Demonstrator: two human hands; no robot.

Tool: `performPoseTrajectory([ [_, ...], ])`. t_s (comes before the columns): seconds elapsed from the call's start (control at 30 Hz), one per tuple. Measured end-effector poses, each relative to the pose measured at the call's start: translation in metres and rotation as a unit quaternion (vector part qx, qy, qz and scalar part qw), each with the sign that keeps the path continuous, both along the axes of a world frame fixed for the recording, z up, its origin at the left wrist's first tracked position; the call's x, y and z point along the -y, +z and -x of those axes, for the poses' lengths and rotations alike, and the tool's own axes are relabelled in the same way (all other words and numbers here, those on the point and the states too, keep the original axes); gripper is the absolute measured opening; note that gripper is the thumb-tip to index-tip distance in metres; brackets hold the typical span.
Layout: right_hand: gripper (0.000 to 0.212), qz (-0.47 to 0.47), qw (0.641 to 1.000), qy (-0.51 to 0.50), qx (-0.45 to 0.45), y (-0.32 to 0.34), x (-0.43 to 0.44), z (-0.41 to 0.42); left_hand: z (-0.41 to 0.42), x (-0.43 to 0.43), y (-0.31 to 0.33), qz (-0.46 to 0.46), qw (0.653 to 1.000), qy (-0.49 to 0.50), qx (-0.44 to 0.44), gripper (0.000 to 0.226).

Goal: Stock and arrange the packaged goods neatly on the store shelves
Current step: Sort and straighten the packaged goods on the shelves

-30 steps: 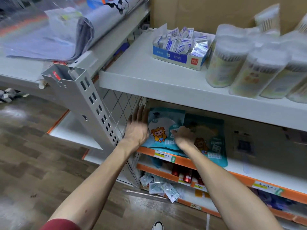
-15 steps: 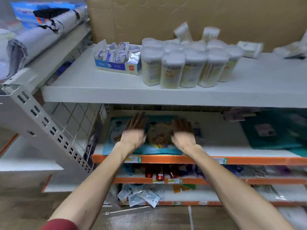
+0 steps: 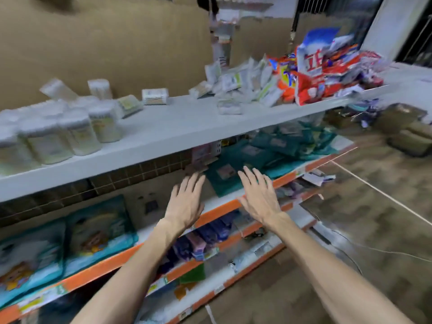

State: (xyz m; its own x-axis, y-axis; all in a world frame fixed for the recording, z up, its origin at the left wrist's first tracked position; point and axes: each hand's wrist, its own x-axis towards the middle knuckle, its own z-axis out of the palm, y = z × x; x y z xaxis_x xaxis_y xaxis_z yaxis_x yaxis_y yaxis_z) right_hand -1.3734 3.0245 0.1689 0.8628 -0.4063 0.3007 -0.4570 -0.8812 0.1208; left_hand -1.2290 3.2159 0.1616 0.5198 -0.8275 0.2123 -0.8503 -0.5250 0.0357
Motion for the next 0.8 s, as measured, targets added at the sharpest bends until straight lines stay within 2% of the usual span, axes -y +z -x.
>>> performPoseTrajectory([
  [0.2,0.075,-0.019,1.0,-0.01,0.01,-0.002,0.073,0.069,0.054,0.071,-0.007,-0.007,1.0,0.01,-0.013,0.08],
  [0.37,0.073,-0.057,0.998,-0.007,0.007,-0.009,0.111,0.091,0.077,0.097,-0.005,-0.01,0.999,0.039,-0.028,0.08],
  [0.57,0.071,-0.086,0.996,0.02,-0.005,-0.019,0.129,0.072,0.065,0.102,-0.002,-0.017,0.997,0.076,-0.027,0.077],
  [0.8,0.071,-0.095,0.992,0.07,-0.043,-0.038,0.15,0.024,0.024,0.13,-0.028,-0.026,0.992,0.113,-0.039,0.077],
])
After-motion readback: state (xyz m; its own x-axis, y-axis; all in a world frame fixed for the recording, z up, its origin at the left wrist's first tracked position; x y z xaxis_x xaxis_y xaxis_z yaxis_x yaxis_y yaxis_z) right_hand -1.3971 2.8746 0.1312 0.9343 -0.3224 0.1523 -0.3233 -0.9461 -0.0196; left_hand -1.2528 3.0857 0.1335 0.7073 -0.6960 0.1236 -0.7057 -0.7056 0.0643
